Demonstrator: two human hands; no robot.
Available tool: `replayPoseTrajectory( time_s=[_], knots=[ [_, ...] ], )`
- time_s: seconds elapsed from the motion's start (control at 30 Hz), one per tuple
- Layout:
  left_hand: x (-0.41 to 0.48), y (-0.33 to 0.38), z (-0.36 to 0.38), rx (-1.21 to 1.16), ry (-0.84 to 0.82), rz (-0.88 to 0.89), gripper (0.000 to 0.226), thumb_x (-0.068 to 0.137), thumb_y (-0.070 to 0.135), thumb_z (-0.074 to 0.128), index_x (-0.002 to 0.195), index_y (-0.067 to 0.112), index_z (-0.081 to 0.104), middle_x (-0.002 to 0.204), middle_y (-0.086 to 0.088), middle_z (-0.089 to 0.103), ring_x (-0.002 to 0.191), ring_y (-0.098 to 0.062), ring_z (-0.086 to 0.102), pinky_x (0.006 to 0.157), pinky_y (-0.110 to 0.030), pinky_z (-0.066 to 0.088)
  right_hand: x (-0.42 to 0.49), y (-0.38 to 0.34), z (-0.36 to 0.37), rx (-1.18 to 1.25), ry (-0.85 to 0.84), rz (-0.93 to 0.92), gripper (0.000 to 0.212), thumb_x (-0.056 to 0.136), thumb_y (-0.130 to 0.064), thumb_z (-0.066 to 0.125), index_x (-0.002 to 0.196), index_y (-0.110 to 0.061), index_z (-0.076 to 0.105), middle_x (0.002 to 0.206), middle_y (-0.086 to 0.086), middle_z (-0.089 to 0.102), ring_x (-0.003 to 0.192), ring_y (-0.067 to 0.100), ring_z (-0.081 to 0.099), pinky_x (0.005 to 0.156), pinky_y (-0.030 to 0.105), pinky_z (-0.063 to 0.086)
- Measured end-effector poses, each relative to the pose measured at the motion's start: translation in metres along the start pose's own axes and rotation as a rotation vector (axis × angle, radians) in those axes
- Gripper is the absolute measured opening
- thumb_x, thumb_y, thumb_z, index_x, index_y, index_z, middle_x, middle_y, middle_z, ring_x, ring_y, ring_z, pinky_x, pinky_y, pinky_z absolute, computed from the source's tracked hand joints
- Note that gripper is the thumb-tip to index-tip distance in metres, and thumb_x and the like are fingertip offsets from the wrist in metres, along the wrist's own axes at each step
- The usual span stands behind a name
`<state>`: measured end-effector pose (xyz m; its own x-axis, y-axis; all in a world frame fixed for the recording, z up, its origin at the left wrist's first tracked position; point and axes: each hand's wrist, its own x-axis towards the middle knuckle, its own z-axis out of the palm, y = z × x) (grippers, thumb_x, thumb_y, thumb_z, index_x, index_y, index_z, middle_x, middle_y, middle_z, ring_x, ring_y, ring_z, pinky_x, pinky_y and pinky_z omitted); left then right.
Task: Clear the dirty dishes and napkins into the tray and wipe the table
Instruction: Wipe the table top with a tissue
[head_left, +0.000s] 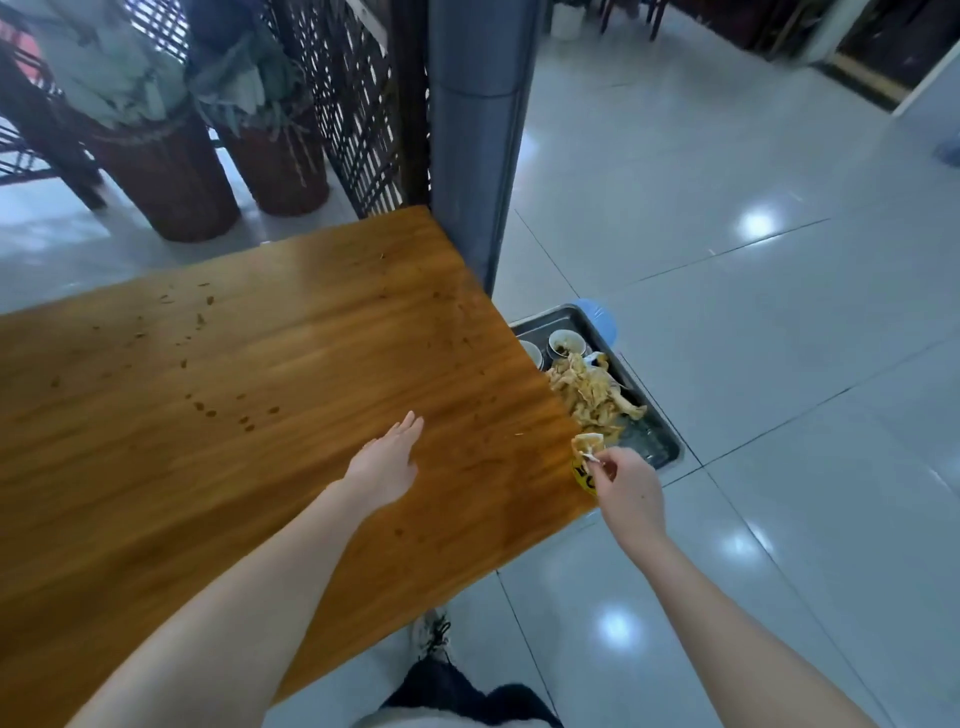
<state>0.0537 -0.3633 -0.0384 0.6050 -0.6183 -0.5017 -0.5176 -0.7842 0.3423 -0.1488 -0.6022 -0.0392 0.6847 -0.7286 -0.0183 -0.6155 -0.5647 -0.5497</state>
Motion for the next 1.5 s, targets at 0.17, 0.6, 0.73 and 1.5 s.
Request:
replayPoseTrajectory(
  time_s=[0.17,0.6,0.73,1.5],
  knots=[
    [0.026,0.023,-0.007,0.004,-0.026,-0.019,0.072,0.098,0.008,0.045,0.155,0.022,0.005,0.162,0.005,-0.002,0.143,-0.019,0.029,0.102,-0.042,0.043,0.049,0.017,-0.006,-0.018,-0.001,0.02,0.012,0.09,-0.018,0.064,0.095,-0.008,0.07,0.086,0.0,0.062,0.075,0.013,0.05,0.066,0.026,0.037],
    [0.059,0.092,-0.007,-0.227,0.135,-0.339,0.071,0.097,0.005,0.046,0.155,0.023,0.01,0.161,0.008,0.001,0.142,-0.017,0.03,0.089,-0.03,0.051,0.206,0.042,-0.019,-0.104,-0.27,-0.191,0.008,0.09,-0.014,0.063,0.093,-0.009,0.068,0.09,0.002,0.061,0.084,0.019,0.059,0.075,0.03,0.05],
    [0.056,0.107,-0.006,-0.29,0.179,-0.384,0.068,0.098,0.006,0.045,0.155,0.023,0.011,0.161,0.009,0.003,0.138,-0.019,0.038,0.088,-0.031,0.051,0.228,0.031,-0.016,-0.137,-0.329,-0.25,0.01,0.092,-0.012,0.059,0.095,-0.01,0.068,0.093,0.004,0.065,0.086,0.019,0.06,0.077,0.032,0.051],
    [-0.164,-0.016,0.053,-0.403,0.431,-0.619,0.066,0.097,0.007,0.044,0.154,0.024,0.016,0.161,0.008,0.008,0.147,-0.016,0.019,0.113,-0.035,0.032,0.037,-0.129,0.053,-0.026,-0.512,-0.712,0.014,0.091,-0.008,0.06,0.102,-0.007,0.068,0.097,0.005,0.065,0.087,0.017,0.062,0.08,0.029,0.053]
  ],
)
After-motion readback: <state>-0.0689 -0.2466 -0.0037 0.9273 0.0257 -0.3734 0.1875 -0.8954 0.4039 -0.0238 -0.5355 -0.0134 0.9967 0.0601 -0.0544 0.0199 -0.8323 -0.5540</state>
